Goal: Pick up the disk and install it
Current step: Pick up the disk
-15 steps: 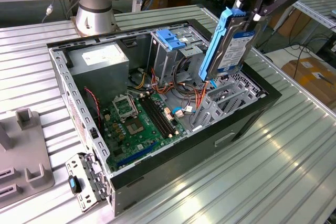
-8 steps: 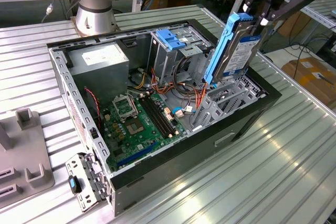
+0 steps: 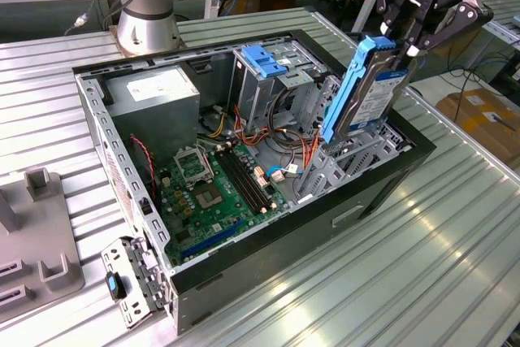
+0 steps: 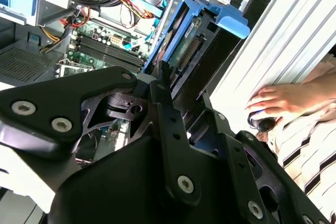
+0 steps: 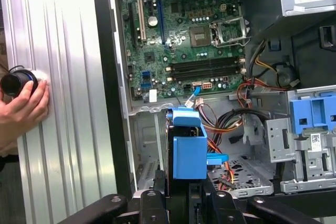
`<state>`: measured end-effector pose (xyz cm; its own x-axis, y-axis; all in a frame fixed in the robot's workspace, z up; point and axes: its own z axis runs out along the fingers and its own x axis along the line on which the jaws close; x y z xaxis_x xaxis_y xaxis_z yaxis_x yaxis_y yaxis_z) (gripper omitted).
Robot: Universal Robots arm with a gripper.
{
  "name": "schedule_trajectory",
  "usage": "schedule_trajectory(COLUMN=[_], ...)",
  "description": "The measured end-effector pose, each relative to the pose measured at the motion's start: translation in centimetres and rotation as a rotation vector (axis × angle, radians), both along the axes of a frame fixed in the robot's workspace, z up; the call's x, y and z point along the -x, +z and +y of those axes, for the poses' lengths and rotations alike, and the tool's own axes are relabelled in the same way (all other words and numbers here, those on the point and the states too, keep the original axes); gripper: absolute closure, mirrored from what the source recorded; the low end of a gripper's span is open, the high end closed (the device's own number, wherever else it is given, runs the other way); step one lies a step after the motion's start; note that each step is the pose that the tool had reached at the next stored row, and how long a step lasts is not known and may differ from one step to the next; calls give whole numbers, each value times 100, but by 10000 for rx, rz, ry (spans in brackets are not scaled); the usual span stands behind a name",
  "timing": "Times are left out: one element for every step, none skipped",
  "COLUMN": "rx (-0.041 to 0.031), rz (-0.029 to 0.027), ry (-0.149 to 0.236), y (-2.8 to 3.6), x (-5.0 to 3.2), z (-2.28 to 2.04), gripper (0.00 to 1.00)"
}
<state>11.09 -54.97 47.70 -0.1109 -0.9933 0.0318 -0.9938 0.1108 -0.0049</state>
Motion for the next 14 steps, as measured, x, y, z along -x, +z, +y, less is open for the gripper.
schedule_trajectory(rx=[-2,0,1,-1,0,0,-1,0,5,5,6,5,5,4], rz=[0,0,1,1,1,1,1,1,1,1,1,1,1,1], ry=[-1,0,-1,24,153,245,333,497,566,568,569,570,570,570], y=[-8,-20,-37,-74,-89,-94,-99,-108,-111,-111,-111,-112,-112,-113], x=[-16,-41,-43,-43,-43,-44,-44,-44,-44,-44,-43,-44,-44,-43], z=[-1,0,0,-1,-1,-1,-1,-1,-1,-1,-1,-2,-3,-10], gripper=[65,65,65,65,65,65,65,65,65,65,65,65,65,65])
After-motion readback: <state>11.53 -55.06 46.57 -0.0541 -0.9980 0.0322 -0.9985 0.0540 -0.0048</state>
